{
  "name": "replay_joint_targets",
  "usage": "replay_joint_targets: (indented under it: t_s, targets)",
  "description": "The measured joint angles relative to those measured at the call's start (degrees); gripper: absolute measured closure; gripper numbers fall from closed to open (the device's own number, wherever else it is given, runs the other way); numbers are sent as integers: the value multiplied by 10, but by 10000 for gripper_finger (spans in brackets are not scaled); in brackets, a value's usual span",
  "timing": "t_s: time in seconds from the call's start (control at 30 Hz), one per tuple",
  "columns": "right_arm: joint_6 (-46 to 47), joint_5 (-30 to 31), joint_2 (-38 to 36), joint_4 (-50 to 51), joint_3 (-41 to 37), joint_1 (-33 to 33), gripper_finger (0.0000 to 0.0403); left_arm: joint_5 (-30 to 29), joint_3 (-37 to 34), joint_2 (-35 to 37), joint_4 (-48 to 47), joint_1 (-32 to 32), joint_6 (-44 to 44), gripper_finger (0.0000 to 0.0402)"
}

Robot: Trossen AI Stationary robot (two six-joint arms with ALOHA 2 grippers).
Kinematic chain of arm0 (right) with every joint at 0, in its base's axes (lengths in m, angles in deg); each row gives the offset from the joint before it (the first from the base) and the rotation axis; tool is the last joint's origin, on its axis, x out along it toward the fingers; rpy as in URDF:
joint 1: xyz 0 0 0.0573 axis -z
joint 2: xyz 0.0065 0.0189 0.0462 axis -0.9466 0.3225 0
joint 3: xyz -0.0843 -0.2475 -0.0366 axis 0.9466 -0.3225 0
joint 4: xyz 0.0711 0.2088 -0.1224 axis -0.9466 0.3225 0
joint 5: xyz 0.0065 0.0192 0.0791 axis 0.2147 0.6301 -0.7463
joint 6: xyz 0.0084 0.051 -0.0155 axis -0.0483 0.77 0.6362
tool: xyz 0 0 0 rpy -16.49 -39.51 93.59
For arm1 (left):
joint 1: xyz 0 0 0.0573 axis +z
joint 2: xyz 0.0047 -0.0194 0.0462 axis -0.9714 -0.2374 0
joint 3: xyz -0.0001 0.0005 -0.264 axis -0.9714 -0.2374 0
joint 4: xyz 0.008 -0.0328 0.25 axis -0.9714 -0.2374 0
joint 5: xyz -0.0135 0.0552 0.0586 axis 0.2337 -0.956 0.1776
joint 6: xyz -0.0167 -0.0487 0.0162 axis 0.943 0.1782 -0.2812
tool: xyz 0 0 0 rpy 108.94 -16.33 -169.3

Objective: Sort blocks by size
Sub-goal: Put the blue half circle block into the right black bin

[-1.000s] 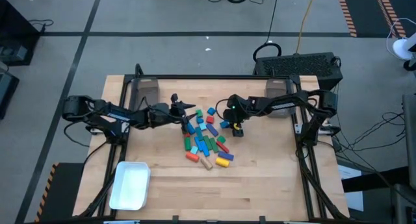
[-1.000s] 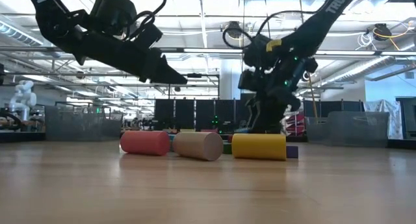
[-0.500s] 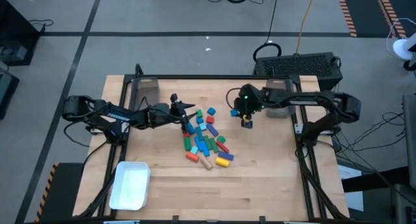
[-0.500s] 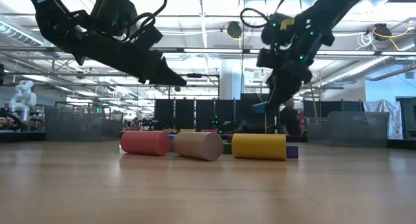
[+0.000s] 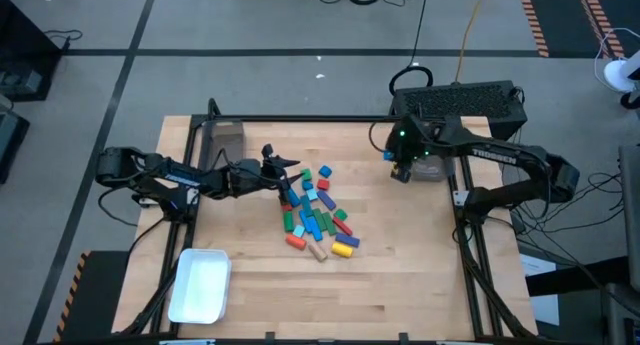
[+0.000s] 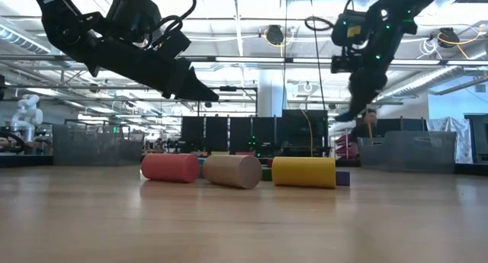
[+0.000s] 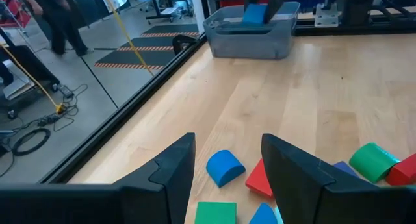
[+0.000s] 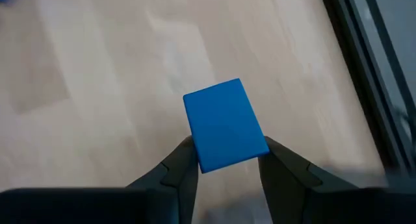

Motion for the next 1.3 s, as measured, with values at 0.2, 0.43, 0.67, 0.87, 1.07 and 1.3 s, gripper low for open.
replay_joint_targets:
  t_s: [0.2,0.43,0.67,0.87,1.07,1.3]
  targets:
    - [49,40,-2,58,0,45,277,0,0,0,-1,0,0,221]
    - [78,90,-2,91,0,89,277,2,0,0,-11,0,-4,221]
    - [99,94,-1,126,0,154,277,2,0,0,-12,0,-4,221]
    - [107,92,28,123,0,185,277,2,0,0,-12,0,-4,221]
    - [107,90,80,107,0,197,277,2,0,0,-12,0,-4,221]
    - [103,60,140,73,0,197,251,2,0,0,-18,0,-4,221]
